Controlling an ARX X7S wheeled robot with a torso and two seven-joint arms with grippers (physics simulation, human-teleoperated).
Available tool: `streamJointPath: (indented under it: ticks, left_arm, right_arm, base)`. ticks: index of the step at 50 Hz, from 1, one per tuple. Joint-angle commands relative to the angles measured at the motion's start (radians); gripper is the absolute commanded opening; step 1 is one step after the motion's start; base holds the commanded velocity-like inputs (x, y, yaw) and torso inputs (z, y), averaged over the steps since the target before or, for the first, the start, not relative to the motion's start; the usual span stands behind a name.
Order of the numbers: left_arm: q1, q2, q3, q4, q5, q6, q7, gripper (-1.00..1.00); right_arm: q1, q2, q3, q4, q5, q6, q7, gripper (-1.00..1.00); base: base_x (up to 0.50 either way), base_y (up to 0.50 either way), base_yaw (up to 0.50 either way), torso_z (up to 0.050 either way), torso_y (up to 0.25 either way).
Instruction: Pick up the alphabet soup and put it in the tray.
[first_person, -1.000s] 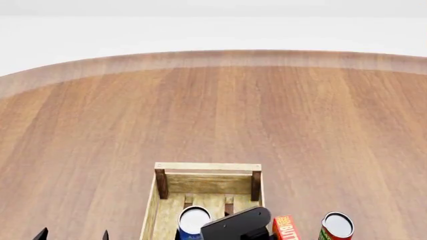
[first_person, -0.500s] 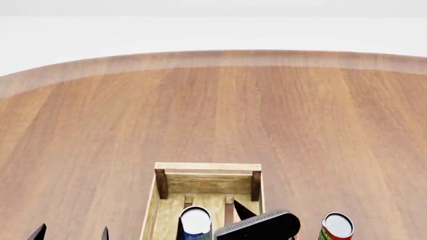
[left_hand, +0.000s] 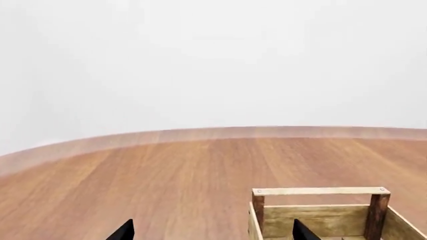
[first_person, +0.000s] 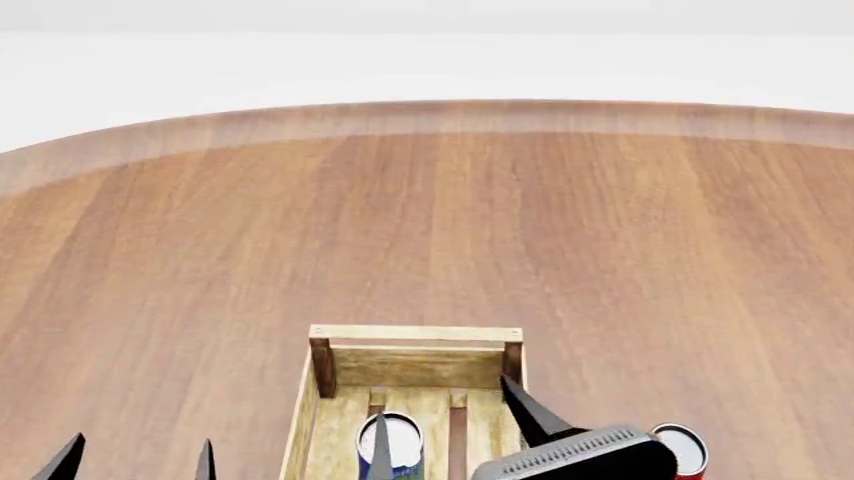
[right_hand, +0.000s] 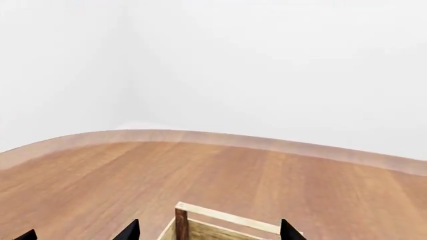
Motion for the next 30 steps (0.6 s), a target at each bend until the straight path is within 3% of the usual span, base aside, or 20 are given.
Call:
streamJointPath:
  ticks: [1,30]
  left_arm:
    - [0.006,-0.010,0.002,0.054,-0.005,-0.018,-0.012,1.00]
    - [0.023,-0.045,0.008,0.224,-0.019,-0.078,-0.043,1.00]
  right_arm:
    - [-0.023,0.036,0.023,-0.074,0.009,-0.003,0.030,1.00]
    - [-0.024,0.081,0.042,-0.188,0.034,0.028,0.072,1.00]
  base:
    - [0.00,0.00,0.00,0.000,0.000]
    - [0.00,0.00,0.00,0.000,0.000]
